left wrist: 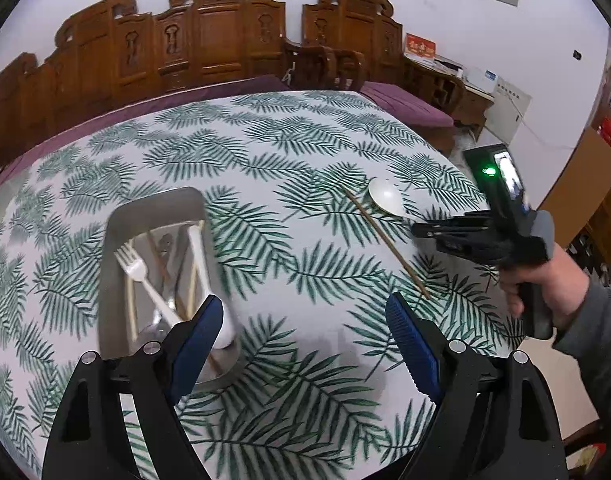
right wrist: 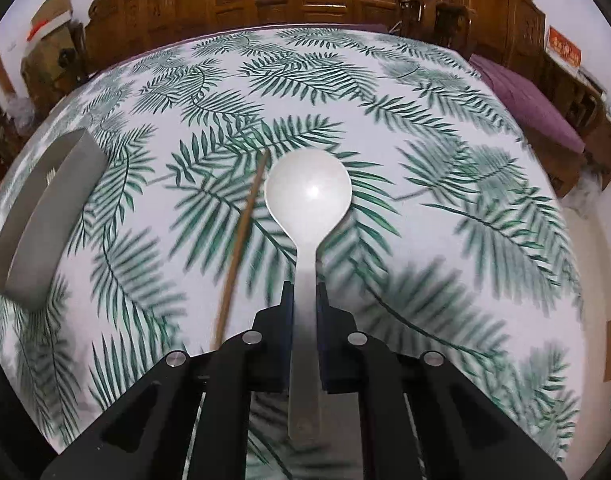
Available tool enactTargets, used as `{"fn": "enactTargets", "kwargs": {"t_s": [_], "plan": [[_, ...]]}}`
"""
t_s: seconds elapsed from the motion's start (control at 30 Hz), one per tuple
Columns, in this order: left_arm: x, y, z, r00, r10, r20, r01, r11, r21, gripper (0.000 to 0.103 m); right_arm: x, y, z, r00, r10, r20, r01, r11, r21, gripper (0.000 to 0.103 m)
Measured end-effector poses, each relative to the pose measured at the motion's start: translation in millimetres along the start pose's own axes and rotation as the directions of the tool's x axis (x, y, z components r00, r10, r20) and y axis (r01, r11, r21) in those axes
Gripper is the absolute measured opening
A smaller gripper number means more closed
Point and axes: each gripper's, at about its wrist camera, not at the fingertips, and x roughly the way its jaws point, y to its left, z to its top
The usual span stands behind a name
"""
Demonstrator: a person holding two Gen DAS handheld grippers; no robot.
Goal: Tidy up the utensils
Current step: 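Grasp the white plastic spoon by its handle with the right gripper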
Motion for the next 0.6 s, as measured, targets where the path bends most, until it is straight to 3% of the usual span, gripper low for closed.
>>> {"fn": "enactTargets", "kwargs": {"t_s": [0.3,0.6], "plan": [[31.4,-38.7,6.7,0.999,-0.026,-0.023,0.027,0.998,0.053,0.080,-55.3,-32.9,-40.0,0.998,0.001,0.064,-0.002,1.000,0.019,0.012],[74.1,-67.9,17.7,0.998,-0.026,-0.060,0.031,0.996,0.084,0.080,-61.9,-53.4,-53.0,0.997,-0.010,0.082,0.005,0.998,0.062,0.012]]}}
